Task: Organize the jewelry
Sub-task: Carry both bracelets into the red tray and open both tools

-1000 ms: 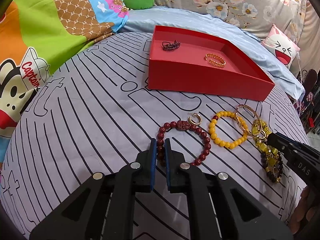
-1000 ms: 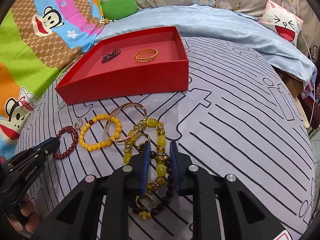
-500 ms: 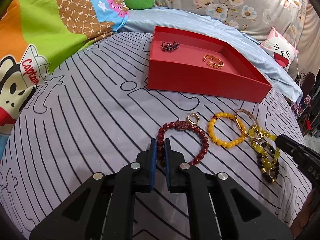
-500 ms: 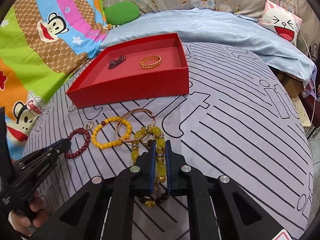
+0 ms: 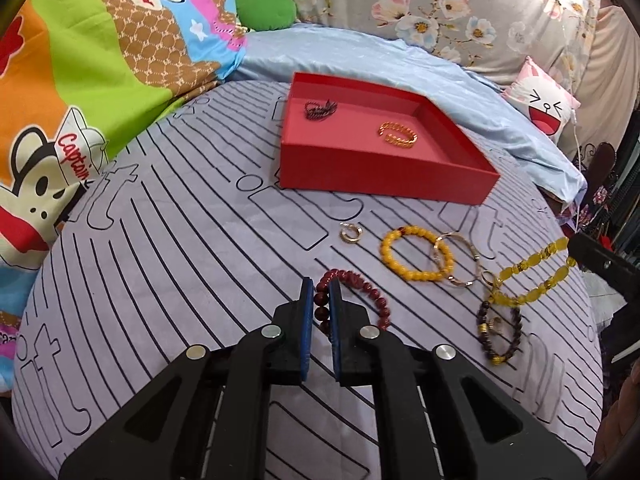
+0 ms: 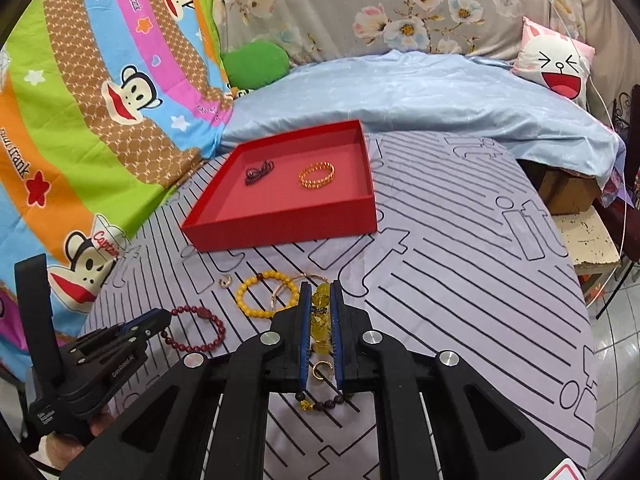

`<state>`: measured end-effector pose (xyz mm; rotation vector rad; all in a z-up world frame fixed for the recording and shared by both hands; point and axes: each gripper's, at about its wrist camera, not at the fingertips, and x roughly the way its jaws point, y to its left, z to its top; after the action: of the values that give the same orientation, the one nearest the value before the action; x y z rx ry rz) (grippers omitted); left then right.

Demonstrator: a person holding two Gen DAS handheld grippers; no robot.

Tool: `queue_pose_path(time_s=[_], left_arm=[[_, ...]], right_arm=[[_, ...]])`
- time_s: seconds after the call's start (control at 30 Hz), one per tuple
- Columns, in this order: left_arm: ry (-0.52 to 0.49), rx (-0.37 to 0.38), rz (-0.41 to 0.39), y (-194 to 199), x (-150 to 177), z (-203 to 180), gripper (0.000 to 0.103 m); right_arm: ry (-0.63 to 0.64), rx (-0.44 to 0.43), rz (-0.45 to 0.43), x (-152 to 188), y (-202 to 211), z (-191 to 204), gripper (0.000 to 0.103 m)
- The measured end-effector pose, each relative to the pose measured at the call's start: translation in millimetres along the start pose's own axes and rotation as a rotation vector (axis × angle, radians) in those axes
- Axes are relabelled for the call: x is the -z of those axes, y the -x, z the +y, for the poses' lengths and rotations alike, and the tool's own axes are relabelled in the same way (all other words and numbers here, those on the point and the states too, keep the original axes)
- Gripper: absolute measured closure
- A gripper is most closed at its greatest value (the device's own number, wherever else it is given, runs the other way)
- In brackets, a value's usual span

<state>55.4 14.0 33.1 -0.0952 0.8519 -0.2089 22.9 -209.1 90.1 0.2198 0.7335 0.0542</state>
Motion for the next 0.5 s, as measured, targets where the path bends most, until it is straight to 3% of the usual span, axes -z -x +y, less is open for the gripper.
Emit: queue_pose_path(time_s=[0.37,0.5], left_arm=[[-0.036,0.065,-0.012,27,-17,-12,0.095],[-0.067,0.090,-0.035,32,-39,-19,0.095]], right_arm=[[0.008,-0.031,-0.058,-18,27,0,0.094],[0.034,-0.025,-0.068,-31,21,4,0.094]])
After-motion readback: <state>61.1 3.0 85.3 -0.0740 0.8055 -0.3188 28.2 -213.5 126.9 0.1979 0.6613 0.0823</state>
